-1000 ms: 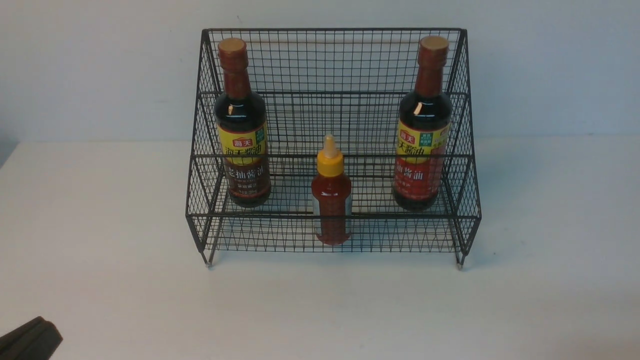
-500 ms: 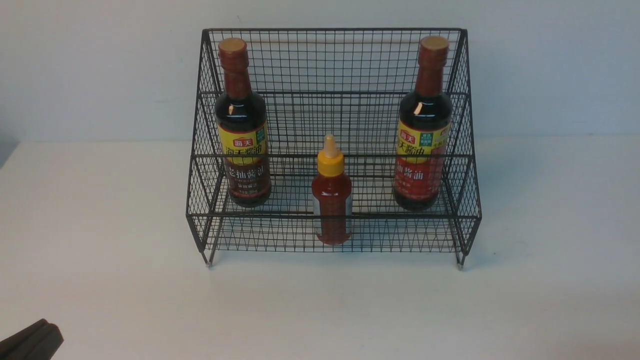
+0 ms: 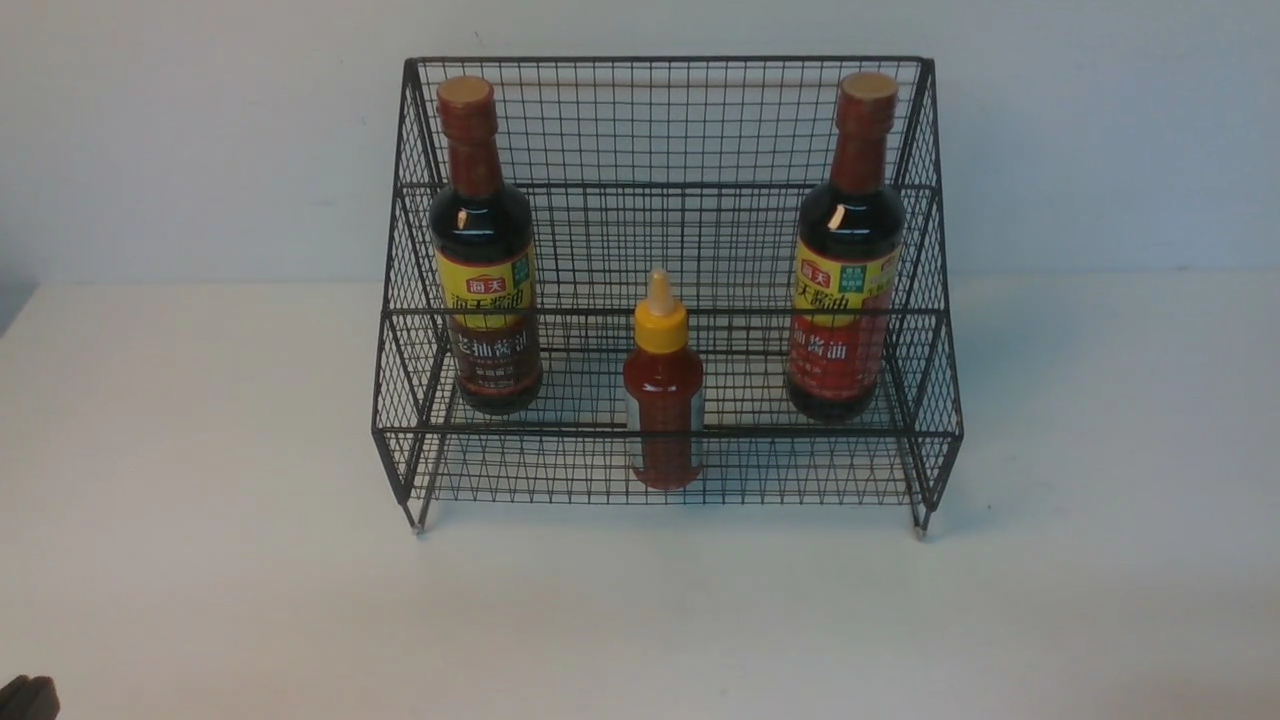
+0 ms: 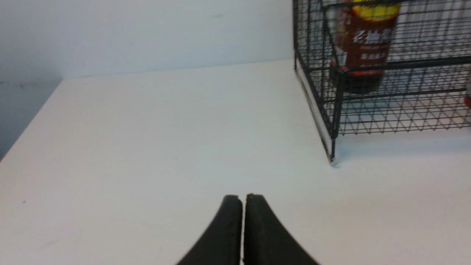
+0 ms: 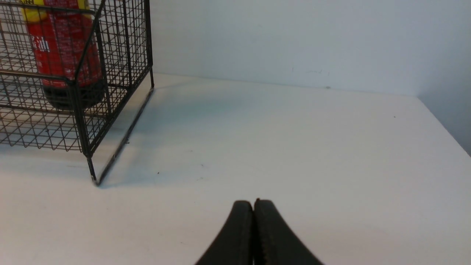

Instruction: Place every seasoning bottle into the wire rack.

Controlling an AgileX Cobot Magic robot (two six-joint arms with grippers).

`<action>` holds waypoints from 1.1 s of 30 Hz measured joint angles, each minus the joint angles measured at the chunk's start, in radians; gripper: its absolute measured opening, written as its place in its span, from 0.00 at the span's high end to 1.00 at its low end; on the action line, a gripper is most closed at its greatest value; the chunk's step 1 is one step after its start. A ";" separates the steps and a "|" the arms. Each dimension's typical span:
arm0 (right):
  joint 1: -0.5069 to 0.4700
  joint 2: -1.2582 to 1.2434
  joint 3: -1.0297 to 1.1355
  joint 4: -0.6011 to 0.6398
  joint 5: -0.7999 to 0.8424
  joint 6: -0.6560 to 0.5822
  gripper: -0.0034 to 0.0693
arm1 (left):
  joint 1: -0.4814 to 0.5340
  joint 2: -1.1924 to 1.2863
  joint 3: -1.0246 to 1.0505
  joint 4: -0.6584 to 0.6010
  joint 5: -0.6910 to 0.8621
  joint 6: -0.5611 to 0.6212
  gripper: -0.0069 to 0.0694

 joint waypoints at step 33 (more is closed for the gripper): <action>0.000 0.000 0.000 0.000 0.000 0.000 0.97 | 0.020 0.000 0.052 0.016 0.003 -0.004 0.92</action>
